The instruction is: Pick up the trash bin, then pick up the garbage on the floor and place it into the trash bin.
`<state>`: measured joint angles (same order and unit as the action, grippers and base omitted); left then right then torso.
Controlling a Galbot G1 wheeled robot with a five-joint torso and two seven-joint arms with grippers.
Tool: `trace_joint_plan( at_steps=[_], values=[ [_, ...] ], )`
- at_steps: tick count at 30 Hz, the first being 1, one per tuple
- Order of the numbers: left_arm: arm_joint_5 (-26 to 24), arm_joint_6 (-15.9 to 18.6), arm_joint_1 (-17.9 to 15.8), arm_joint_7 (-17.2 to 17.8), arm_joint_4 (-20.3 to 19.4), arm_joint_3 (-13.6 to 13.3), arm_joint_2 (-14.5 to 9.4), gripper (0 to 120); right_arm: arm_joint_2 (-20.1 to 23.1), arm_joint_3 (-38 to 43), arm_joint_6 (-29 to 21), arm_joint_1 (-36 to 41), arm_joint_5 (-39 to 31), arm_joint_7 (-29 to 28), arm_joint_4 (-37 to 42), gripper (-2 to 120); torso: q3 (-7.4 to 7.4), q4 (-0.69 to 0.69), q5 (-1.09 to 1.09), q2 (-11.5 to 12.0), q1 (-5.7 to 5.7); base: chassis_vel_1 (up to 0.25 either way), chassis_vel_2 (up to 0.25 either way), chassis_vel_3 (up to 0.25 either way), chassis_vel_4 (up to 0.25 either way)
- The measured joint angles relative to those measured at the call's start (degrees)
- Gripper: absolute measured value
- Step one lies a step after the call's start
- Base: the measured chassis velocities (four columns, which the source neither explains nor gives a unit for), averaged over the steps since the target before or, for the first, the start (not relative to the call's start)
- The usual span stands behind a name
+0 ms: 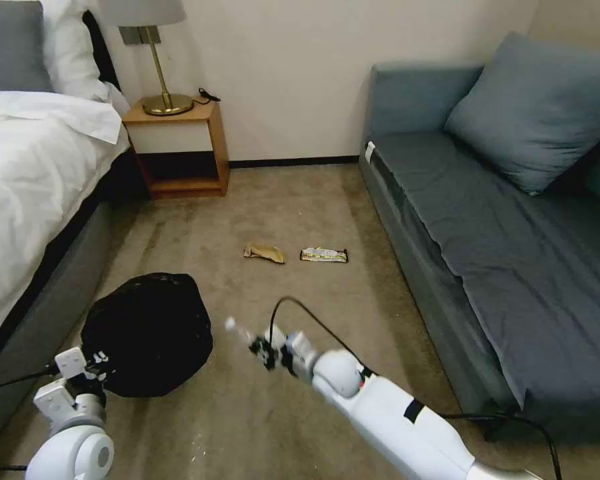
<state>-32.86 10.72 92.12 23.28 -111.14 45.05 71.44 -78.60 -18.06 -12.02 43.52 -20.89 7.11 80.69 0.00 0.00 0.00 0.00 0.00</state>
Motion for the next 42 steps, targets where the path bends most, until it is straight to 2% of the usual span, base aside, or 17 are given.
trace_joint_plan(
  at_steps=[3,6,7,13,17,25,34,37,39,41,42],
  values=[
    [0.15,-0.04,0.25,-0.17,-0.28,0.05,0.57,3,-1.46,-0.44,2.35,-1.35,-5.45,-2.77,3.34,23,0.0,0.0,0.01,0.0,0.0,0.0,0.0,0.0,0.0],
    [0.23,-0.13,0.33,-0.23,-0.32,0.11,0.83,3,-2.32,-1.68,2.31,-2.14,-9.24,-4.29,5.5,23,0.0,-0.01,0.0,0.0,0.0,0.0,0.0,0.0,0.0],
    [0.49,-0.21,0.34,-0.28,-0.32,0.1,1.08,3,-3.27,-3.16,1.89,-3.16,-13.29,-5.69,7.83,23,0.0,0.0,0.01,0.0,0.0,0.0,0.0,0.0,0.0],
    [1.0,-0.28,-0.02,-0.3,-0.43,-0.1,1.59,3,-6.64,-9.17,0.51,-4.77,-21.4,-4.95,10.79,23,0.0,0.01,0.01,0.0,0.0,0.0,0.0,0.0,0.0],
    [0.66,-0.04,0.07,-0.31,-1.56,0.03,1.45,3,-9.84,-11.38,1.13,-2.29,-18.98,-3.97,5.94,23,0.0,0.01,0.01,0.0,0.0,0.0,0.0,0.0,0.0],
    [-0.37,0.63,0.35,-0.13,-3.38,0.31,1.5,3,-11.77,-11.76,4.98,0.86,-11.92,-3.45,-3.79,23,0.0,0.0,0.01,0.0,0.0,0.0,0.0,0.0,0.0],
    [0.18,0.66,0.61,-0.12,-3.58,-0.32,2.62,3,-12.3,-11.62,5.44,2.16,-8.8,-4.65,-6.12,23,0.0,0.0,0.0,0.0,0.0,0.0,0.0,0.0,0.0],
    [0.27,0.64,0.84,-0.12,-3.59,-0.26,2.63,3,-12.44,-11.75,5.48,2.56,-8.56,-4.92,-6.11,30,0.0,0.0,0.0,0.0,0.0,0.0,0.0,0.0,0.0],
    [0.27,0.52,1.04,-0.16,-3.59,-0.06,2.61,3,-12.51,-11.77,5.53,2.86,-8.38,-5.04,-5.98,41,0.0,0.0,0.01,0.0,0.0,0.0,0.0,0.0,0.0],
    [0.28,0.44,1.16,-0.17,-3.59,0.06,2.58,3,-12.51,-11.77,5.57,2.95,-8.34,-5.06,-5.9,44,0.0,0.0,0.0,0.0,0.0,0.0,0.0,0.0,0.0],
    [0.28,0.37,1.25,-0.18,-3.61,0.14,2.57,3,-12.5,-11.76,5.6,3.01,-8.34,-5.09,-5.77,49,0.0,0.0,0.0,0.0,0.0,0.0,0.0,0.0,0.0]
  ],
)
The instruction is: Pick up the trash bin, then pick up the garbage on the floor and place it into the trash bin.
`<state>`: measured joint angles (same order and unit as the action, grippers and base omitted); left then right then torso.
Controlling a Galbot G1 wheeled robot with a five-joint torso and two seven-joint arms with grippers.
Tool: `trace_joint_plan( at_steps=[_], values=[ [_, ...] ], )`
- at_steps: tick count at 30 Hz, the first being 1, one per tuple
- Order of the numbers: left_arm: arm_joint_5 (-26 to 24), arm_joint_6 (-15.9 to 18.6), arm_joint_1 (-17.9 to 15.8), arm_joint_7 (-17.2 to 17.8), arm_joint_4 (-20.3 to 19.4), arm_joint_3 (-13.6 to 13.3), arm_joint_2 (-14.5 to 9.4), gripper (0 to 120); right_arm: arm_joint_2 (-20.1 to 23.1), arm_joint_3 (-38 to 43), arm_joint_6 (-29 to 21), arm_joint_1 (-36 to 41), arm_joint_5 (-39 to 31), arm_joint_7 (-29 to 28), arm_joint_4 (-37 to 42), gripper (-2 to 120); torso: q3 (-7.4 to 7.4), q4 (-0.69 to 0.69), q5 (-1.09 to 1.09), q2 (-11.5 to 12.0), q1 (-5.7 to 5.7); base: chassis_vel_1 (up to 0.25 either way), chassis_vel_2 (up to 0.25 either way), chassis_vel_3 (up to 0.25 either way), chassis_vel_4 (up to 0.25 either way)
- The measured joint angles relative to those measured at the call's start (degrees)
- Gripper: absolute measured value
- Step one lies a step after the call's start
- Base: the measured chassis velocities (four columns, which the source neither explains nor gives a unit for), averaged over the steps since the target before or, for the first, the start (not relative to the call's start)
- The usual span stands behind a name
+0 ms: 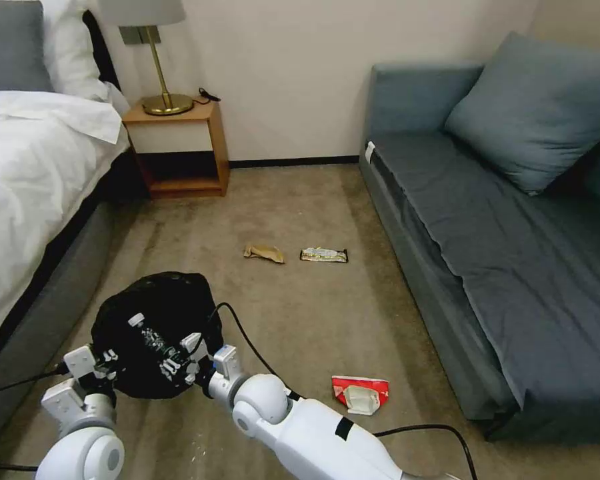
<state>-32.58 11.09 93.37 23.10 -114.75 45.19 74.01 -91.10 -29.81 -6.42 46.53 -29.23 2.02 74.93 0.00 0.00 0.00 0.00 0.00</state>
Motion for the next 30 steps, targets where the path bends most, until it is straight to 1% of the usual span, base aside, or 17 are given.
trace_joint_plan(
  at_steps=[1,3,5,8,9,10,12,13,20,22,24,26,28,30],
  values=[
    [0.0,-0.06,0.07,-0.01,-0.04,0.03,0.0,3,0.06,0.01,0.06,0.01,0.0,-0.02,0.11,52,0.0,0.0,0.0,0.0,0.0,0.0,0.0,0.0,0.0],
    [0.06,-0.15,0.17,-0.02,-0.17,0.08,0.01,3,0.41,0.11,0.19,0.0,-0.01,-0.15,0.54,64,0.0,0.0,0.0,0.0,0.0,0.0,0.0,0.0,0.0],
    [0.08,-0.17,0.18,-0.02,-0.19,0.08,0.02,3,0.55,0.16,0.21,-0.03,-0.04,-0.16,0.68,65,0.0,0.0,0.0,0.0,0.0,0.0,0.0,0.0,0.0],
    [0.25,-0.17,0.13,-0.03,-0.21,0.0,0.11,3,1.17,0.43,0.35,-0.25,-0.18,-0.27,1.32,79,0.0,0.0,0.0,0.0,0.0,0.0,0.0,0.0,0.0],
    [0.25,-0.17,0.13,-0.03,-0.21,0.0,0.11,3,1.17,0.43,0.35,-0.25,-0.18,-0.27,1.32,79,0.0,0.0,0.0,0.0,0.0,0.0,0.0,0.0,0.0],
    [0.37,-0.17,0.08,-0.03,-0.21,-0.09,0.16,2,1.49,0.55,0.38,-0.32,-0.29,-0.33,1.61,86,0.0,0.0,0.0,0.0,0.0,0.0,0.0,0.0,0.0],
    [0.6,-0.17,0.01,-0.04,-0.21,-0.28,0.31,2,2.01,1.39,0.58,-0.31,-0.3,-0.35,2.3,92,0.0,0.0,-0.01,0.0,0.0,0.0,0.0,0.0,0.0],
    [0.82,-0.27,0.02,-0.04,-0.21,-0.34,0.38,2,2.12,2.52,0.68,-0.23,-0.37,-0.35,2.8,98,0.0,0.0,0.0,0.0,0.0,0.0,0.0,0.0,0.0],
    [1.67,-0.77,-0.04,-0.05,0.03,-0.4,0.66,2,3.3,6.96,1.32,-0.62,-1.98,-0.39,4.79,100,0.0,0.0,-0.01,0.0,0.0,0.0,0.0,0.0,0.0],
    [2.14,-1.39,-0.1,-0.05,0.28,-0.43,0.69,2,5.03,8.85,1.57,-1.15,-2.84,-0.38,5.82,100,0.0,0.0,-0.02,0.0,0.0,0.0,0.0,0.0,0.0],
    [2.2,-1.47,-0.1,-0.04,0.33,-0.43,0.69,2,5.52,9.32,1.58,-1.24,-3.0,-0.4,6.06,100,0.0,0.0,-0.01,0.0,0.0,0.0,0.0,0.0,0.0],
    [2.35,-1.65,-0.04,-0.04,0.63,-0.43,0.64,2,7.75,11.44,1.82,-1.08,-3.23,-0.39,6.88,100,0.0,0.0,-0.02,0.0,0.0,0.0,0.0,0.0,0.0],
    [2.41,-1.71,-0.03,-0.04,0.74,-0.42,0.62,2,8.32,12.03,1.95,-0.85,-3.2,-0.39,6.91,100,0.0,0.0,-0.02,0.0,0.0,0.0,0.0,0.0,0.0],
    [2.77,-1.93,0.01,-0.02,1.01,-0.41,0.57,2,10.68,14.42,2.56,0.8,-2.68,-0.43,6.88,100,0.0,0.01,-0.02,0.0,0.0,0.0,0.0,0.0,0.0]
  ],
)
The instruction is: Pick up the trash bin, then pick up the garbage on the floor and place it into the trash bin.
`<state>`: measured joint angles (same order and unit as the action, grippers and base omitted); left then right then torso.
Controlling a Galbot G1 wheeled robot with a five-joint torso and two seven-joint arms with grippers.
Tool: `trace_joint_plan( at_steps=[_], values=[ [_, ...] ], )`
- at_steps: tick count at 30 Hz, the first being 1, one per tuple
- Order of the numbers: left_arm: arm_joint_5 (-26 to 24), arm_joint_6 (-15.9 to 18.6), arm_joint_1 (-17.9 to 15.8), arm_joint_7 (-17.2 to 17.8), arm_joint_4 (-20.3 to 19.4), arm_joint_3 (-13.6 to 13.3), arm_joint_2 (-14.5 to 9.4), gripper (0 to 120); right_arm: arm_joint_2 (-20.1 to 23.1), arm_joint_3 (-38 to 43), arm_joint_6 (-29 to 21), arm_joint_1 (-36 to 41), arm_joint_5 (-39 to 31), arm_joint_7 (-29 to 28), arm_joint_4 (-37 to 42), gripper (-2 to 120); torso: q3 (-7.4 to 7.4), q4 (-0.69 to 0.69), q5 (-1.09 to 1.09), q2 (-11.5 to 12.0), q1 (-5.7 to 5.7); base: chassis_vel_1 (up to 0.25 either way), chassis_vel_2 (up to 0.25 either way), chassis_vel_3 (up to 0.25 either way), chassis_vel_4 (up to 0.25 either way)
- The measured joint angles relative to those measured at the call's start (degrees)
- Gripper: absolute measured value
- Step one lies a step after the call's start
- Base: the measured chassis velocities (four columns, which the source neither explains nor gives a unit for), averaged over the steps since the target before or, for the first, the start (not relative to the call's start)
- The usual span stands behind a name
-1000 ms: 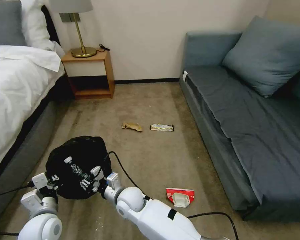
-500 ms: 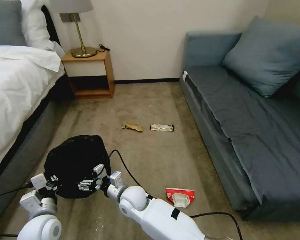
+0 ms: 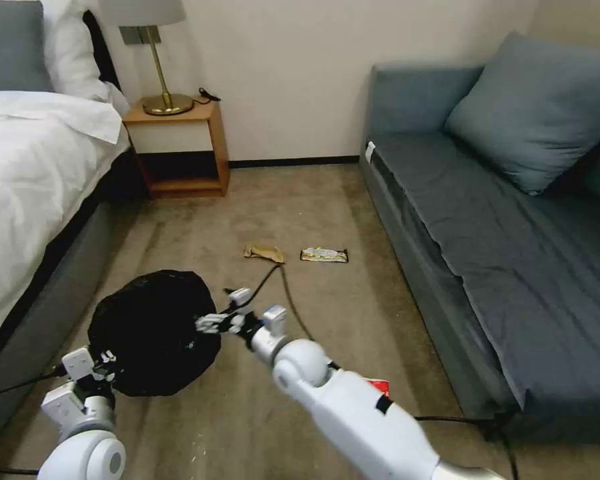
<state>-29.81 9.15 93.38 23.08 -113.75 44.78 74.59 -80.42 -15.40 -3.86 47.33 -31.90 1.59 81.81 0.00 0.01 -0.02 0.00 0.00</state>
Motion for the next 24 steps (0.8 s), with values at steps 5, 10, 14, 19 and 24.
trace_joint_plan(
  at_steps=[5,10,14,19,24],
  values=[
    [1.3,-0.27,-0.18,0.01,0.03,-0.24,0.25,2,5.44,4.77,-0.97,4.54,6.84,-0.33,-1.44,100,0.0,-0.01,-0.01,0.0,0.0,0.0,0.0,0.0,0.0],
    [3.32,-0.96,-0.32,0.01,-0.51,-0.5,1.65,2,11.11,11.1,-3.82,9.93,17.93,0.53,-3.59,100,0.0,-0.03,-0.01,0.0,0.0,0.0,0.0,0.0,0.0],
    [5.35,-1.88,0.38,-0.1,-0.57,-0.53,2.41,2,14.5,14.38,-4.61,13.53,18.81,2.49,-2.92,100,0.0,-0.02,-0.01,0.0,0.0,0.0,0.0,0.0,0.0],
    [6.78,-2.54,0.71,-0.32,-0.93,-0.66,3.77,2,17.58,17.88,-5.6,19.46,19.76,6.62,1.0,100,0.01,-0.01,-0.02,0.0,0.0,0.0,0.0,0.0,0.0],
    [7.67,-3.37,1.04,-0.5,-0.93,-0.69,5.11,2,19.77,19.03,-5.29,24.2,22.63,9.5,3.37,100,0.01,-0.02,0.0,0.0,0.0,0.0,0.0,0.0,0.0]
  ],
)
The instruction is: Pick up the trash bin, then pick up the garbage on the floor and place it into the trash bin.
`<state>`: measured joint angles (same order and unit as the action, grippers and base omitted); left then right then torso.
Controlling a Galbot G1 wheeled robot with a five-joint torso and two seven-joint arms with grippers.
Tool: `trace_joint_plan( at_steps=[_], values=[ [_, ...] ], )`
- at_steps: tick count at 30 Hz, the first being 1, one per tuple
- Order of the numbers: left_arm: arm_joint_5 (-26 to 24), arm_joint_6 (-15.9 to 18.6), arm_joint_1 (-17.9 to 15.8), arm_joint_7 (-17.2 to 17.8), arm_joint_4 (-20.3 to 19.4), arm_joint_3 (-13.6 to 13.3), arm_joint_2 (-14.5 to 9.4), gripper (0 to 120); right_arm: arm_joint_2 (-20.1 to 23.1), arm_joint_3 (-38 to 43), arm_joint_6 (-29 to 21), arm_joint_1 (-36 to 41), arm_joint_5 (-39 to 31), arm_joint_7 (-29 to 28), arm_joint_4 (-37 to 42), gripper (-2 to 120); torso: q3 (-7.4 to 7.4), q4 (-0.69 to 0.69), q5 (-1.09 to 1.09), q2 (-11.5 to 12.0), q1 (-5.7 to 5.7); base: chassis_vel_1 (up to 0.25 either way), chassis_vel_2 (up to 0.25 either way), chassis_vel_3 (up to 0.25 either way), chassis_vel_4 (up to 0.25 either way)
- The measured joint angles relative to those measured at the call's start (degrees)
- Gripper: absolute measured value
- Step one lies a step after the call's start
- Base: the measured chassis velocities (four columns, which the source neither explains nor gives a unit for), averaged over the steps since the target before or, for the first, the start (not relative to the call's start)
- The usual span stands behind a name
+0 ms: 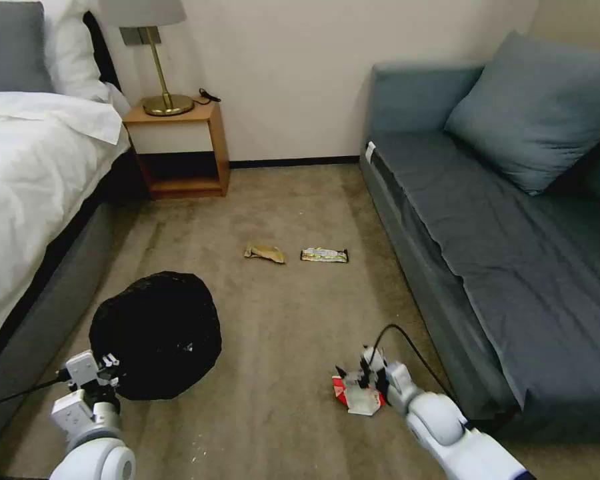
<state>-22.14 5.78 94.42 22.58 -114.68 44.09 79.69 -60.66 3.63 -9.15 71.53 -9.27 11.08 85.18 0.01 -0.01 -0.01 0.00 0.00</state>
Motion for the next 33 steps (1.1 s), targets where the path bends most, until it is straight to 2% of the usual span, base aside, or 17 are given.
trace_joint_plan(
  at_steps=[6,12,19,21,24,26,28,29,33],
  values=[
    [1.25,-1.06,0.91,-0.28,0.01,-0.06,1.48,2,-0.18,-0.13,0.85,1.52,2.85,0.69,-0.58,100,0.0,0.02,0.02,0.0,0.0,0.0,0.0,0.0,0.0],
    [2.41,-1.98,2.22,-0.54,-0.66,-0.11,2.5,2,-2.12,-0.6,1.89,0.87,5.16,0.46,-4.77,100,0.0,0.02,0.0,0.0,0.0,0.0,0.0,0.0,0.0],
    [3.31,-2.2,2.25,-0.6,-0.85,-0.25,3.48,2,-3.19,-0.44,3.55,-0.76,6.44,0.67,-9.77,99,0.0,0.02,0.01,0.0,0.0,0.0,0.0,0.0,0.0],
    [3.71,-2.42,2.24,-0.61,-0.65,-0.26,3.7,2,-3.53,-0.09,3.91,-1.31,6.47,1.2,-10.97,94,0.0,0.02,0.01,0.0,0.0,0.0,0.0,0.0,0.0],
    [4.18,-2.92,2.19,-0.63,0.02,-0.28,3.96,2,-3.73,0.15,4.28,-1.86,6.46,2.3,-11.85,79,-0.01,0.01,0.02,0.0,0.0,0.0,0.0,0.0,0.0],
    [4.27,-3.02,2.19,-0.63,0.1,-0.29,4.0,2,-3.79,0.13,4.42,-1.97,6.46,2.44,-12.01,76,-0.01,0.02,0.02,0.0,0.0,0.0,0.0,0.0,0.0],
    [4.54,-3.2,2.24,-0.68,0.27,-0.27,4.08,2,-4.02,-0.06,4.72,-2.27,6.46,2.69,-12.45,65,-0.01,0.01,0.03,0.0,0.0,0.0,0.0,0.0,0.0],
    [4.54,-3.2,2.24,-0.68,0.27,-0.27,4.08,2,-4.02,-0.06,4.72,-2.27,6.46,2.69,-12.45,65,-0.01,0.01,0.03,0.0,0.0,0.0,0.0,0.0,0.0],
    [4.72,-3.25,2.41,-0.84,0.29,-0.18,3.99,2,-4.74,-0.43,5.01,-2.69,6.48,2.75,-13.1,47,-0.01,0.01,0.02,0.0,0.0,0.0,0.0,0.0,0.0]
  ],
)
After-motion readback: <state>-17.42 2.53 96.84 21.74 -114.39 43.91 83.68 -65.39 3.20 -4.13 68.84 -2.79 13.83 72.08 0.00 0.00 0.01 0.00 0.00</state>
